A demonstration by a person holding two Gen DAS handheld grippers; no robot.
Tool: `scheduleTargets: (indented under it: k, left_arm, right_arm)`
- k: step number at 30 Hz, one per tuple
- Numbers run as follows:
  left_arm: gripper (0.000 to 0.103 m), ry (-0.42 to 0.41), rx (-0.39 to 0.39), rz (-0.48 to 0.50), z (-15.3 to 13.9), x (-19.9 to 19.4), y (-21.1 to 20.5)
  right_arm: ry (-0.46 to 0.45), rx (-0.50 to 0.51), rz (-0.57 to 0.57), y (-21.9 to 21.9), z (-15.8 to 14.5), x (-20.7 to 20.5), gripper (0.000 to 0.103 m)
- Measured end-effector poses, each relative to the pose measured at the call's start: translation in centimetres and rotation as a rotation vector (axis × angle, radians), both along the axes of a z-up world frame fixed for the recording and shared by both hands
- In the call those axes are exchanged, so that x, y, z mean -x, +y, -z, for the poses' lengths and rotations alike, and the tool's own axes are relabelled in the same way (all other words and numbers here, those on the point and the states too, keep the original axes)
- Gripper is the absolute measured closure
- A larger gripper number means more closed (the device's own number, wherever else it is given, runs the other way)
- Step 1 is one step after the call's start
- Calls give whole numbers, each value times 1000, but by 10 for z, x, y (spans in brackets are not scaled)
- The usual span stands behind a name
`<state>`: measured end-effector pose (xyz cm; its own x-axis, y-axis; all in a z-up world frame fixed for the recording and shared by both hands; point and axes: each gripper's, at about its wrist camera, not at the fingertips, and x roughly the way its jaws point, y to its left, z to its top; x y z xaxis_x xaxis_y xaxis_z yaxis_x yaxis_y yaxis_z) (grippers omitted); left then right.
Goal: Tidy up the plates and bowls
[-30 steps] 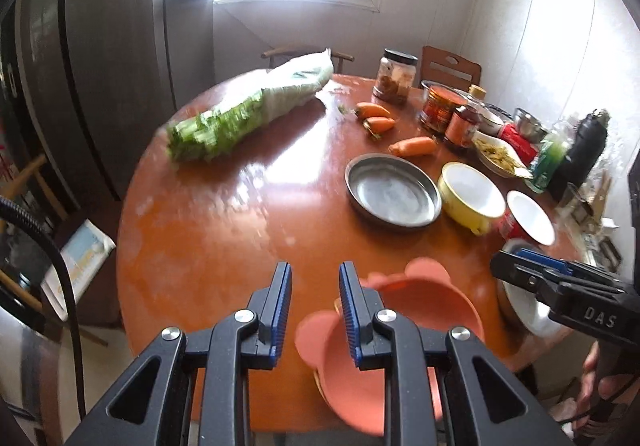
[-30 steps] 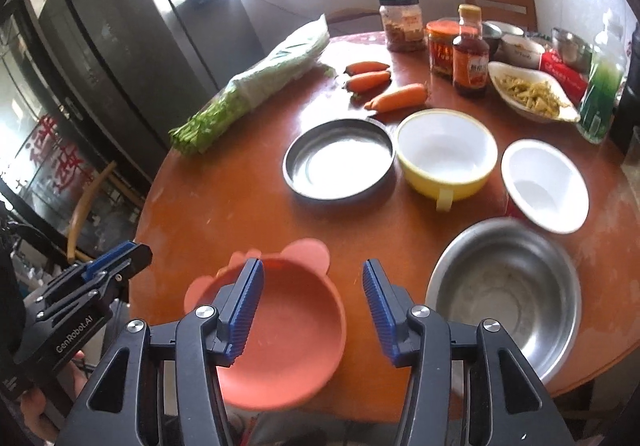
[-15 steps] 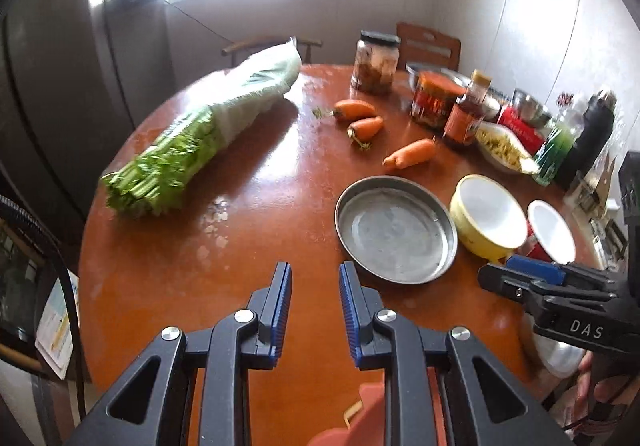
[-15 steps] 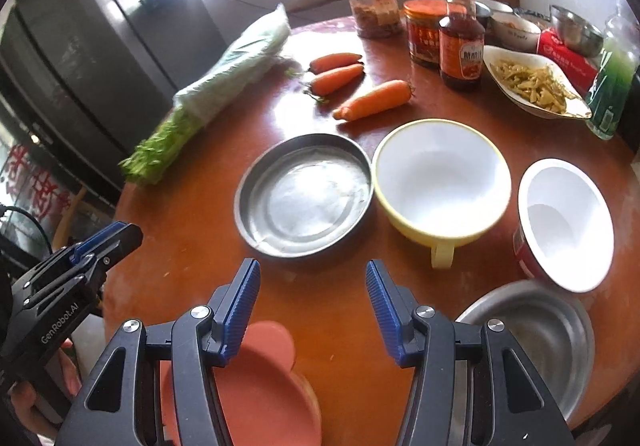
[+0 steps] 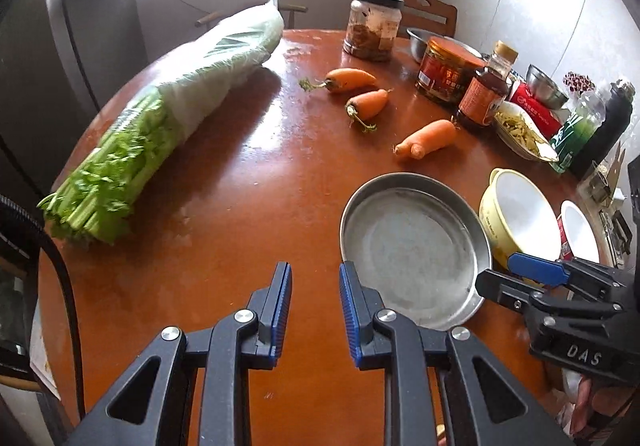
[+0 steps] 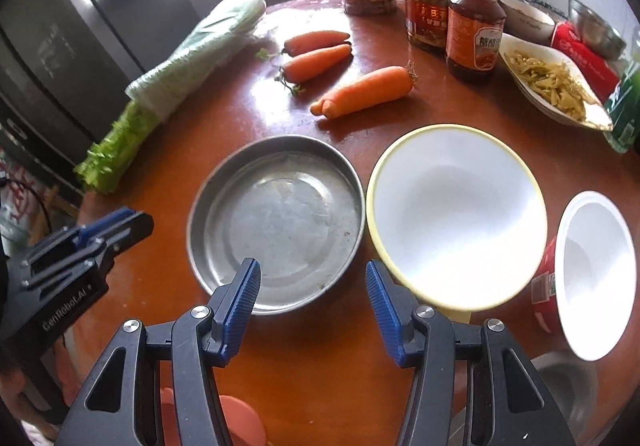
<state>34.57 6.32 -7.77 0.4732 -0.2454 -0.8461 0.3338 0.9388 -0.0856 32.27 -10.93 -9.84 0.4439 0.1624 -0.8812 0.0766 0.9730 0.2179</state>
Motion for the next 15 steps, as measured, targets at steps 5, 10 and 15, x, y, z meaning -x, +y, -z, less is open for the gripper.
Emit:
scheduleTargets:
  k: [5,10,15]
  left_arm:
    - [78,24,-40,19,12,-7,-12]
    - [78,41,-31,62,17,-8,-20]
    - [78,65,-60,110,25,-10,-34]
  right_arm:
    - [16,-15,2,-2,6,-5,46]
    - [25,-20,11,-3,9,-7,48]
    - [24,-8,-8,-1,10,-9,54]
